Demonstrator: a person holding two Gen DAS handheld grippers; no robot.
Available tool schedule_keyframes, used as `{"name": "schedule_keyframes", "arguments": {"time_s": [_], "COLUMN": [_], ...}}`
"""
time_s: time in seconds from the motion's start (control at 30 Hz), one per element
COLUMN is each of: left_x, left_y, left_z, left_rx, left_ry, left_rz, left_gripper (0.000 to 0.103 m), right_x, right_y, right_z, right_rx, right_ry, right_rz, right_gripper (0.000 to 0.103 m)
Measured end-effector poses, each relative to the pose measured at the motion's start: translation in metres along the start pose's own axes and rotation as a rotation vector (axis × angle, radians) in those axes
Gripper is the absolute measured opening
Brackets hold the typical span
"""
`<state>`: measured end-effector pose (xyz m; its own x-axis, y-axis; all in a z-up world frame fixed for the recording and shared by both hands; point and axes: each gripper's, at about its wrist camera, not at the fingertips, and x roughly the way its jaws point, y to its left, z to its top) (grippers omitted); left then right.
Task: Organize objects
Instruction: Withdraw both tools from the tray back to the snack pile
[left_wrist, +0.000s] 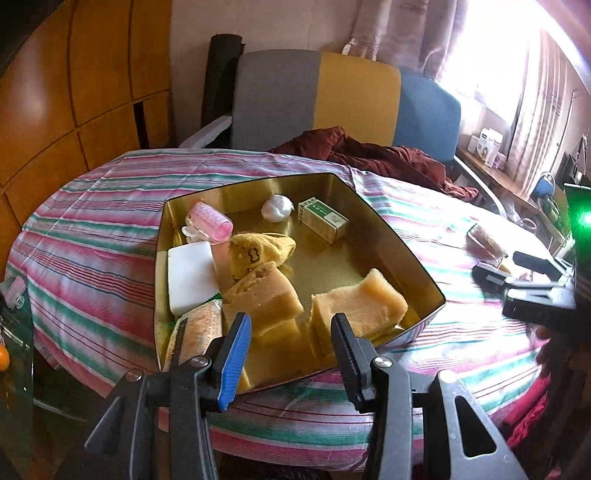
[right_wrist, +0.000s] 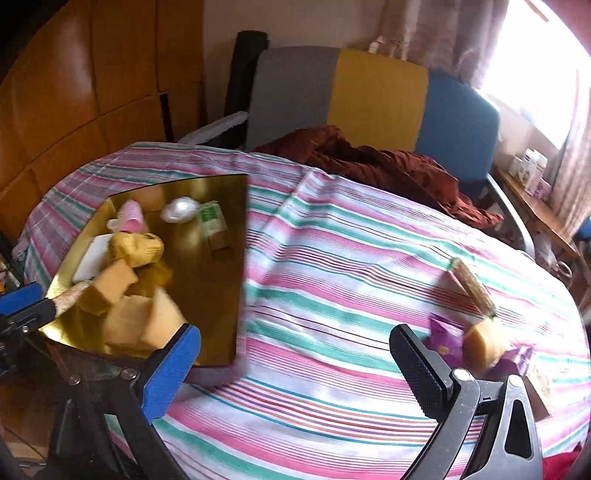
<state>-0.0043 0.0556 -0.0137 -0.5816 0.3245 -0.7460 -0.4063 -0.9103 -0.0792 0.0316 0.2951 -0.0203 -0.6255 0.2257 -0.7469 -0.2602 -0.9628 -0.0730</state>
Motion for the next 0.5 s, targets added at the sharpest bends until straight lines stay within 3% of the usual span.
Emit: {"name": "schedule_keyframes", "arguments": {"time_s": [0.27,0.5], "left_x": [0.004,0.008], "left_y": [-0.016,-0.038], "left_z": [0.000,0.004], "left_rx": [0.049,0.104], "left_ry": [0.022,0.036], "left_rz": [-0.028,-0.063], "left_gripper": [0.045,0.046], "right_x": [-0.010,-0.032], "right_y": [-0.096,-0.211], "right_z": [-0.006,-0.028], "right_rx": [0.131,0.419], "right_ry": [-0.022,-0.105], "right_rz": [-0.166,-0.351], "right_gripper": [0.103,0.103]}}
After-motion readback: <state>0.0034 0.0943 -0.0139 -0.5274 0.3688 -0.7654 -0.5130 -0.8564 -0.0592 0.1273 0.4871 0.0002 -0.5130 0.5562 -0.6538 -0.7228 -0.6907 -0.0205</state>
